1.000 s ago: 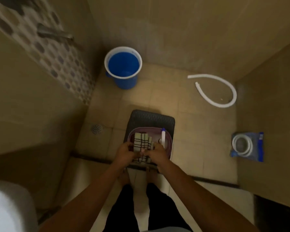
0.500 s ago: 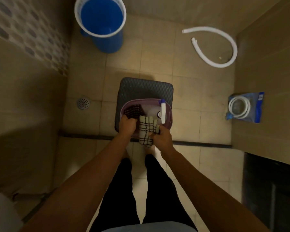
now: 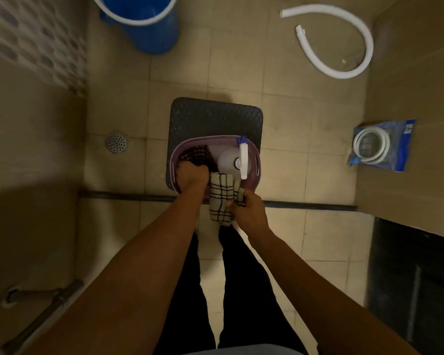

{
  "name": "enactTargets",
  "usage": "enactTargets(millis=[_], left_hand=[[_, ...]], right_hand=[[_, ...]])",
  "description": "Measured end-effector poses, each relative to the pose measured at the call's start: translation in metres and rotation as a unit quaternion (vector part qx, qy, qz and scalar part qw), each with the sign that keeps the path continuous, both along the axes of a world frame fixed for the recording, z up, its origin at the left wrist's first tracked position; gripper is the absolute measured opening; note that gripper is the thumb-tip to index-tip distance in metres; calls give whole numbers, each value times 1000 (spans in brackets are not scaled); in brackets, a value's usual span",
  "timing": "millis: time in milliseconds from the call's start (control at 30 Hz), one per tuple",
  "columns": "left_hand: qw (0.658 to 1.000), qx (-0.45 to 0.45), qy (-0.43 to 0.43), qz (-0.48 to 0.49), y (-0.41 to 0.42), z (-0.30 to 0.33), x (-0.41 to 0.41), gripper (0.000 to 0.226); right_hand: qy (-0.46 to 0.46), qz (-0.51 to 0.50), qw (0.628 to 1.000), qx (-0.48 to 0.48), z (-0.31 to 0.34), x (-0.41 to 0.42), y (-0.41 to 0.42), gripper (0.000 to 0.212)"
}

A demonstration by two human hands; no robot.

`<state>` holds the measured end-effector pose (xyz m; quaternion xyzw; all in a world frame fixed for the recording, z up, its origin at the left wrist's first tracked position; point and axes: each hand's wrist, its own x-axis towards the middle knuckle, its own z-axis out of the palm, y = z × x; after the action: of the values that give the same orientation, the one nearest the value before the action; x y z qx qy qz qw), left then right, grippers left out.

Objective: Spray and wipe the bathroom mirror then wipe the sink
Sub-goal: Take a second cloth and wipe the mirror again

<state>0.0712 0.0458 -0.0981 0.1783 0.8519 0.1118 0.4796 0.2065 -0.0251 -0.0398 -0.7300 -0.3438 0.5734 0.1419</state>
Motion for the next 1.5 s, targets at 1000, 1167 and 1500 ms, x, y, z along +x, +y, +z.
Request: enactTargets(millis=[1000,1167,1500], left_hand=[[971,221,-26,84,-63,98,-84,25],[956,258,-47,135,-70,112,-113,23],[949,278,-38,145,-73,97,-125,25]], right_hand=[[0,0,1000,30,27,-31,9,37],[-14,20,999,37,7,-57,31,35],[-63,39,996,-47,-59,-90,62,39]])
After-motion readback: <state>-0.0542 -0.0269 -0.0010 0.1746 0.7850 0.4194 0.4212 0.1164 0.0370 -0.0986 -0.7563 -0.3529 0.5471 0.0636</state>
